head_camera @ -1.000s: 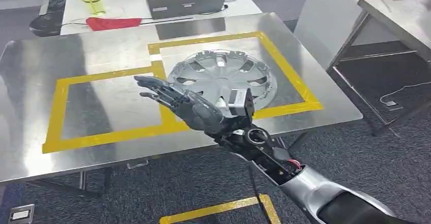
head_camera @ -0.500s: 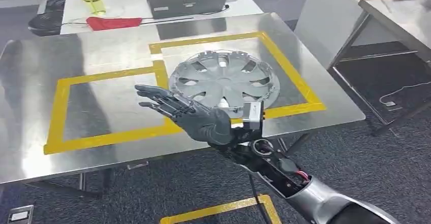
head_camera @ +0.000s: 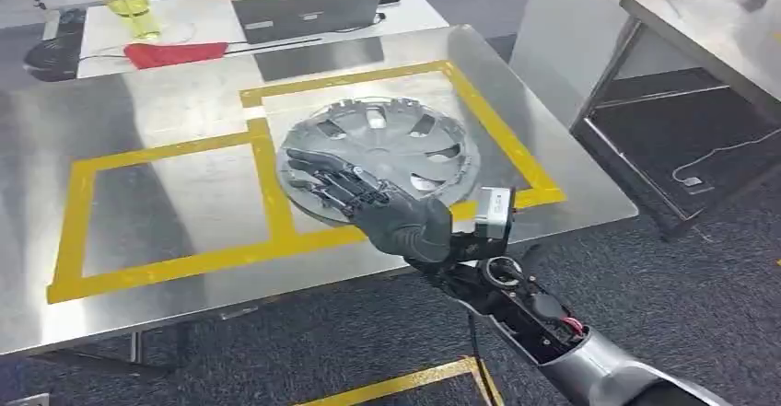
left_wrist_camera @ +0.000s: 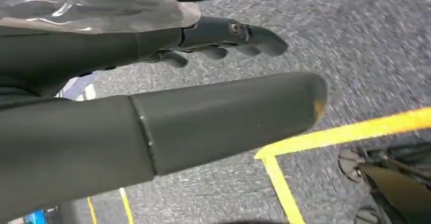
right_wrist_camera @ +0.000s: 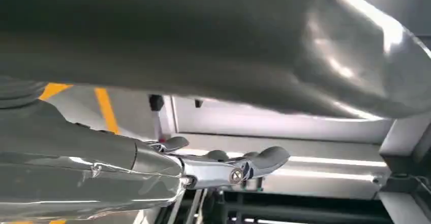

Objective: Take the parts from the cabinet and place them on the table.

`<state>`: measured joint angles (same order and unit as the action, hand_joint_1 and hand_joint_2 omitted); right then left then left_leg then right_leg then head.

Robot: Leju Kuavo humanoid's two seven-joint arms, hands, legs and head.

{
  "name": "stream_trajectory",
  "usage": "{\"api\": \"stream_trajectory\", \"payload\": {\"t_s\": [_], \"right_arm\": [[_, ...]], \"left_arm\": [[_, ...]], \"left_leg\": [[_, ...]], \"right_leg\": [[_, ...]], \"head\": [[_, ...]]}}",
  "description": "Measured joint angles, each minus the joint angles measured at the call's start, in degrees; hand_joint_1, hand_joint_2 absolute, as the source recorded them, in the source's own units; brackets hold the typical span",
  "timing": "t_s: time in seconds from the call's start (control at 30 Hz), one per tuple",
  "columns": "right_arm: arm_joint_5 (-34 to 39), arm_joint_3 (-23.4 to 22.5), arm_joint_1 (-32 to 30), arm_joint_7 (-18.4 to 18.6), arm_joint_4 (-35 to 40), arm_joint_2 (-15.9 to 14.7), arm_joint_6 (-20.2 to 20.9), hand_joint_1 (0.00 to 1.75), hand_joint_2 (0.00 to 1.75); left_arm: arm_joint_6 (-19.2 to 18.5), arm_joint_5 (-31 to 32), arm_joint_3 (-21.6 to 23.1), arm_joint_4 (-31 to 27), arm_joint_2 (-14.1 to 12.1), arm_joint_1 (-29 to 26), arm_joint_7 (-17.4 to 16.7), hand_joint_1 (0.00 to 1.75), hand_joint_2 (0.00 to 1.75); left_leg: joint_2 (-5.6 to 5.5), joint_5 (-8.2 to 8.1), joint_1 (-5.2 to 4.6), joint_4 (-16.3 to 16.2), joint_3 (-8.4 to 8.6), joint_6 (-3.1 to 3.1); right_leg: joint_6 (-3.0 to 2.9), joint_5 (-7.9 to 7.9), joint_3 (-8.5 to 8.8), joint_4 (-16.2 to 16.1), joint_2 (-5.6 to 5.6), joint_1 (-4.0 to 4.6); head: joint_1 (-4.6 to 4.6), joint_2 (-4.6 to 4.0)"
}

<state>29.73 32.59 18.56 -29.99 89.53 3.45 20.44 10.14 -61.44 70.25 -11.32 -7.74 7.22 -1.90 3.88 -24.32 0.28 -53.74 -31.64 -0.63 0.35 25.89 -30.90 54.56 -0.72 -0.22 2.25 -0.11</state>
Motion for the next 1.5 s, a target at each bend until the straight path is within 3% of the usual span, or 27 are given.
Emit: {"api": "stream_trajectory", "payload": {"t_s": [0.03,0.07,0.13,0.2,0.23,0.3,0.33,0.37,0.5,0.53,0.57,0.6,0.67,0.7,0.77,0.83,0.87,0.9,1.03,1.1,1.17,1.2,1.27,1.33,1.37,1.4,1.5], "right_arm": [[0.0,-0.1,0.0,0.0,0.3,0.0,0.0,0.00,0.00],[0.0,-0.3,0.1,0.0,0.4,0.0,0.0,0.00,0.00],[-0.1,-0.4,0.0,0.0,0.5,-0.1,0.1,0.00,0.00],[-0.6,-0.5,-0.3,0.0,0.5,-0.2,0.2,0.00,0.00],[-0.7,-0.5,-0.3,0.0,0.5,-0.2,0.2,0.00,0.00],[-0.7,-0.5,-0.2,-0.1,0.5,-0.2,0.4,0.00,0.00],[-0.7,-0.5,-0.2,-0.2,0.5,-0.2,0.5,0.00,0.00],[-0.7,-0.5,-0.2,-0.3,0.5,-0.2,0.6,0.00,0.00],[-0.7,-0.5,-0.1,-0.4,0.5,-0.2,0.9,0.00,0.00],[-0.7,-0.6,-0.2,-0.4,0.5,-0.2,1.0,0.00,0.00],[-0.7,-0.6,-0.1,-0.4,0.5,-0.2,1.0,0.00,0.00],[-0.7,-0.6,0.2,-0.4,0.5,-0.3,1.0,0.00,0.00],[-0.7,-0.6,0.3,-0.4,0.5,-0.3,1.0,0.00,0.00],[-0.7,-0.6,0.2,-0.4,0.5,-0.3,1.0,0.00,0.00],[-0.7,-0.6,0.1,-0.4,0.5,-0.3,1.0,0.00,0.00],[-0.7,-0.6,0.3,-0.4,0.5,-0.3,1.1,0.00,0.00],[-0.7,-0.6,0.4,-0.4,0.5,-0.3,1.1,0.00,0.00],[-0.7,-0.6,0.6,-0.4,0.5,-0.3,1.1,0.00,0.00],[-0.7,-0.5,0.6,-0.3,0.5,-0.4,1.1,0.00,0.00],[-0.7,-0.5,0.7,-0.3,0.5,-0.4,1.0,0.00,0.00],[-0.7,-0.5,0.6,-0.3,0.5,-0.4,1.0,0.00,0.00],[-0.7,-0.5,0.5,-0.3,0.5,-0.4,1.0,0.00,0.00],[-0.7,-0.5,0.4,-0.2,0.5,-0.4,1.0,0.00,0.00],[-0.7,-0.5,0.4,-0.2,0.5,-0.4,0.9,0.00,0.00],[-0.7,-0.5,0.4,-0.2,0.5,-0.4,0.9,0.00,0.00],[-0.7,-0.5,0.5,-0.2,0.5,-0.4,0.9,0.00,0.00],[-0.7,-0.4,0.5,-0.2,0.5,-0.4,0.9,0.00,0.00]], "left_arm": [[0.0,0.1,0.0,0.0,0.0,0.1,0.2,0.00,0.00],[0.0,0.2,0.0,0.0,0.0,0.1,0.2,0.00,0.00],[0.0,0.3,0.0,0.0,-0.1,0.2,0.2,0.00,0.00],[0.0,0.3,0.0,0.0,-0.1,0.0,0.2,0.00,0.00],[0.0,0.3,0.0,0.0,-0.1,0.0,0.2,0.00,0.00],[0.0,0.2,0.0,0.0,-0.1,0.0,0.1,0.00,0.00],[0.0,0.2,0.0,0.0,-0.3,0.0,0.1,0.00,0.00],[0.0,0.1,0.0,0.0,-0.5,0.0,0.0,0.00,0.00],[0.0,-0.2,0.0,0.0,-0.6,0.3,-0.5,0.00,0.00],[0.0,-0.2,0.0,0.0,-0.4,0.3,-0.6,0.00,0.00],[0.0,-0.3,0.0,0.0,-0.4,0.3,-0.7,0.00,0.00],[0.0,-0.4,0.0,0.0,-0.4,0.3,-0.9,0.00,0.00],[0.0,-0.4,0.0,0.0,-0.4,0.2,-0.9,0.00,0.00],[0.0,-0.4,0.0,0.0,-0.5,0.1,-0.9,0.00,0.00],[0.0,-0.6,0.0,0.0,-0.5,0.1,-0.9,0.00,0.00],[0.0,-0.6,0.0,0.0,-0.3,0.2,-0.9,0.00,0.00],[0.0,-0.6,0.0,0.0,-0.3,0.2,-0.9,0.00,0.00],[0.0,-0.7,0.0,0.0,-0.3,0.2,-0.9,0.00,0.00],[0.0,-0.7,0.0,0.0,-0.3,0.2,-0.8,0.00,0.00],[-0.1,-0.7,0.0,0.0,-0.3,0.3,-0.8,0.00,0.00],[-0.1,-0.7,0.0,0.0,-0.4,0.1,-0.9,0.00,0.00],[-0.2,-0.7,0.0,0.0,-0.4,0.1,-0.9,0.00,0.00],[-0.2,-0.7,0.0,0.0,-0.3,0.0,-0.9,0.00,0.00],[-0.5,-0.6,0.0,0.0,-0.5,0.1,-1.0,0.00,0.00],[-0.5,-0.6,0.0,0.0,-0.5,0.1,-1.0,0.00,0.00],[-0.6,-0.6,0.0,0.0,-0.6,0.2,-0.9,0.00,0.00],[-0.6,-0.6,-0.1,0.0,-0.6,0.4,-0.9,0.00,0.00]], "left_leg": [[-0.38,-0.66,0.19,-0.4,-0.13,-0.40],[-1.84,-2.23,0.35,-2.6,-0.93,-0.66],[-3.17,-6.85,0.37,-12.2,-5.61,-1.03],[-3.42,-8.61,0.37,-19.8,-9.65,-1.15],[-3.45,-7.55,0.37,-19.3,-9.77,-1.04],[-3.79,-2.21,0.41,-11.1,-6.37,-0.60],[-4.72,0.51,0.45,-5.6,-3.94,-0.30],[-7.05,1.64,0.56,-1.5,-2.40,0.03],[-6.18,0.75,0.27,-0.5,-1.63,0.70],[-5.62,0.91,0.85,0.2,-1.29,0.94],[-5.21,0.85,0.78,0.4,-0.96,1.12],[-4.78,0.71,0.72,0.4,-0.86,1.56],[-3.60,0.51,0.51,0.4,-0.71,1.91],[-3.01,0.43,0.50,0.4,-0.65,1.97],[-2.02,0.19,0.52,0.3,-0.33,1.91],[-1.01,-0.25,0.55,0.2,0.35,1.52],[-0.60,-0.51,0.42,0.2,0.60,1.21],[-0.28,-0.79,-0.09,-0.4,0.54,0.80],[1.95,-0.80,-0.11,-0.6,0.69,0.05],[-1.97,-4.61,0.33,-4.6,-0.79,-0.58],[-3.30,-9.72,0.39,-14.6,-4.88,-0.93],[-3.45,-10.97,0.39,-18.4,-6.51,-1.02],[-3.49,-9.43,0.39,-17.8,-6.01,-0.87],[-4.02,-4.74,0.49,-8.8,-1.41,-0.45],[-5.52,-2.45,0.56,-3.1,1.58,-0.13],[-7.84,-2.62,0.50,-0.4,2.70,0.21],[-6.47,-2.22,0.13,-0.8,2.18,0.72]], "right_leg": [[-0.41,-0.27,0.48,-0.4,0.41,-0.43],[-0.58,-0.36,0.53,-0.4,0.80,-0.45],[-0.90,-0.40,0.44,-0.5,1.45,-0.45],[-0.98,-0.34,0.51,-0.5,2.49,-0.36],[-1.04,-0.28,0.62,-0.5,3.06,-0.36],[-1.00,-0.10,0.97,-0.4,4.39,-0.36],[-0.91,0.04,1.18,-0.4,4.91,-0.36],[-0.75,0.18,1.08,-0.4,5.34,-0.40],[0.32,0.39,0.65,-0.5,7.20,-0.43],[0.67,0.87,0.61,-0.1,6.70,-0.21],[1.08,2.02,0.21,1.6,4.00,-0.01],[1.36,4.17,-1.57,5.3,2.51,-0.02],[1.66,8.62,-6.60,15.5,1.56,-0.27],[1.79,9.38,-8.36,18.8,1.44,-0.37],[1.86,6.98,-7.97,17.2,1.14,-0.49],[1.60,1.25,-2.97,6.8,0.00,-0.51],[1.30,-0.52,-0.69,2.1,-2.02,-0.37],[1.11,-0.25,-0.02,0.1,-3.33,0.33],[-0.40,-0.91,-0.54,-0.1,-0.99,0.16],[-0.84,-1.36,-0.50,-0.2,-0.21,-0.25],[-1.10,-1.54,-0.78,-0.2,0.83,-0.24],[-1.14,-1.63,-0.93,-0.2,1.40,-0.19],[-1.05,-1.86,-1.09,-0.1,2.67,-0.19],[-0.77,-2.09,-1.15,-0.1,3.90,-0.20],[-0.59,-2.20,-1.19,-0.1,4.49,-0.23],[-0.23,-2.36,-1.58,0.2,5.03,0.14],[0.82,-3.13,-2.15,0.0,6.36,-0.36]], "head": [[0.02,0.00],[-0.48,0.00],[-1.44,0.00],[-1.51,0.00],[-1.55,0.00],[-1.68,0.00],[-1.70,0.00],[-1.81,0.00],[-1.72,0.00],[-1.79,0.00],[-1.70,0.00],[-0.76,0.00],[-0.35,0.00],[-0.24,0.00],[0.13,0.00],[0.52,0.00],[0.79,0.00],[1.03,0.00],[0.26,0.00],[-0.22,0.00],[-1.25,0.00],[-1.29,0.00],[-1.40,0.00],[-1.51,0.00],[-1.59,0.00],[-1.70,0.00],[-1.49,0.00]]}}
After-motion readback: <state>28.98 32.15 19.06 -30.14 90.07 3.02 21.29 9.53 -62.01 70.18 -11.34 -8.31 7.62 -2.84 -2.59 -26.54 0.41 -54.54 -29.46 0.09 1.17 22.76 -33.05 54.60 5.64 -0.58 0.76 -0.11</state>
